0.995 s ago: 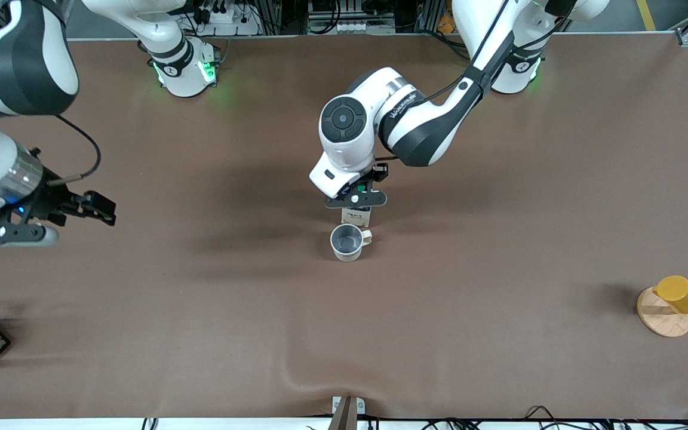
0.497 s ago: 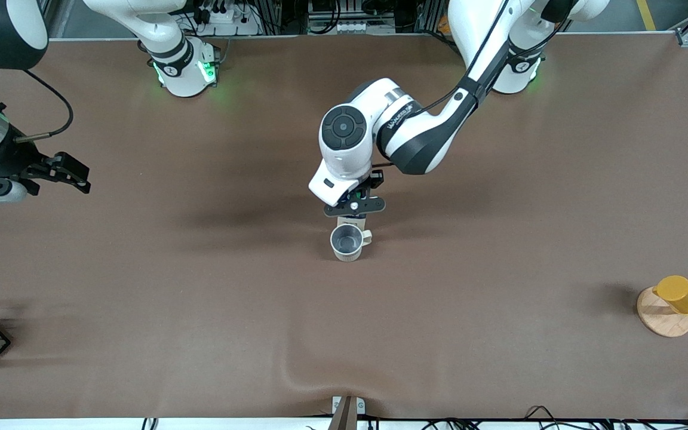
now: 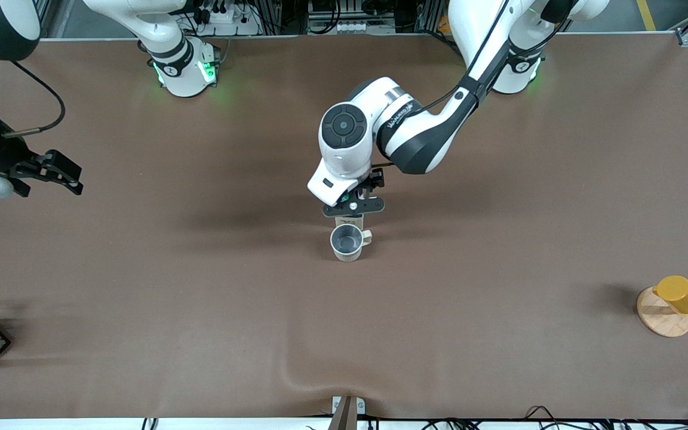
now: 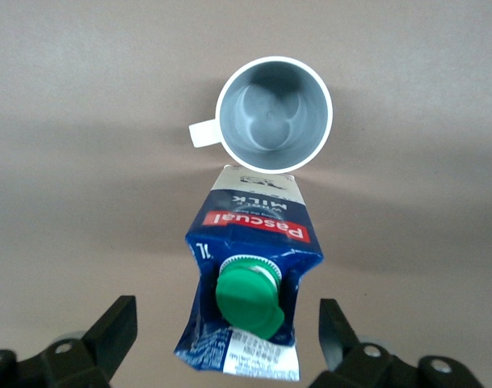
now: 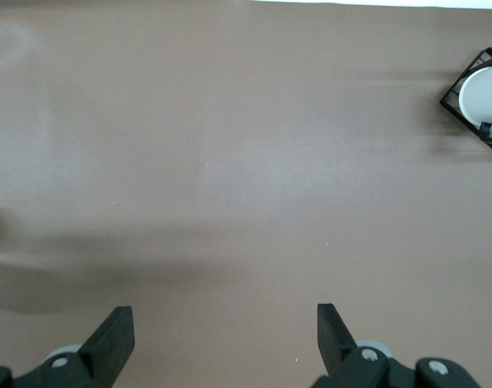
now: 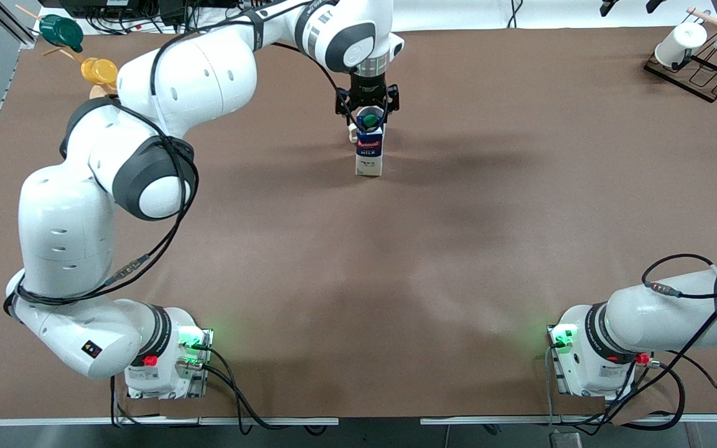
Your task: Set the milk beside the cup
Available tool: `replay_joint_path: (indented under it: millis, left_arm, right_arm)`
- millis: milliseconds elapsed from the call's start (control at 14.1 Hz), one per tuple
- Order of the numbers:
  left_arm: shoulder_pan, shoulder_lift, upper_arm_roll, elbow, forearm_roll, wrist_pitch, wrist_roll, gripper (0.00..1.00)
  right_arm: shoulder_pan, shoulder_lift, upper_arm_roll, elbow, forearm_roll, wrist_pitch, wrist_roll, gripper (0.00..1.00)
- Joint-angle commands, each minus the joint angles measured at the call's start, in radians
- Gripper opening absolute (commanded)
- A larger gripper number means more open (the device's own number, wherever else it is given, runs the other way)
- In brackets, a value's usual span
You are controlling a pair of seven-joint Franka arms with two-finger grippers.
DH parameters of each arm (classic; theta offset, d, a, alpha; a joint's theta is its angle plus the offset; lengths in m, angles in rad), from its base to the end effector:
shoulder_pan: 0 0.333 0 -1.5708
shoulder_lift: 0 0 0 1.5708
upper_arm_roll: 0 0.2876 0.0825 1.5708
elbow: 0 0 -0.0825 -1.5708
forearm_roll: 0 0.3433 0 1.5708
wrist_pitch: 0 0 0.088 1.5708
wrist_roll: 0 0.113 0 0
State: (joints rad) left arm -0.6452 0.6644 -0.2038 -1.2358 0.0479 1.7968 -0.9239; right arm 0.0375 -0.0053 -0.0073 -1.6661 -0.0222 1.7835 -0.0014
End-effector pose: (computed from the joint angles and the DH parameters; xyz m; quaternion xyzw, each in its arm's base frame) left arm 0.4689 -0.4779 0.3602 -0.9969 -0.0492 0.0599 0.0095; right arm 0.5313 0.0140 0.5710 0.9979 0.0174 0.0615 0.0101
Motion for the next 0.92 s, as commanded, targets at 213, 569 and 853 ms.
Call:
replay_joint_path:
  millis: [213,569,853]
  left_arm:
    - [0.131,-0.176,0.011,0.001,-0.019,-0.117,0.020,1.00]
    - [0.333,-0.330,0.017,-0.007,-0.002,-0.221,0.123,1.00]
    - [0.527,-0.408,0.012,-0.033,-0.019,-0.327,0.400,1.00]
  right_arm:
    - [-0.053,-0.005,0.015,0.071,-0.018,-0.067,-0.009,1.00]
    - [-0.051,0.001,0.015,0.069,-0.012,-0.070,0.001,1.00]
    - [-0.045,0.007,0.015,0.065,-0.007,-0.105,0.050,1.00]
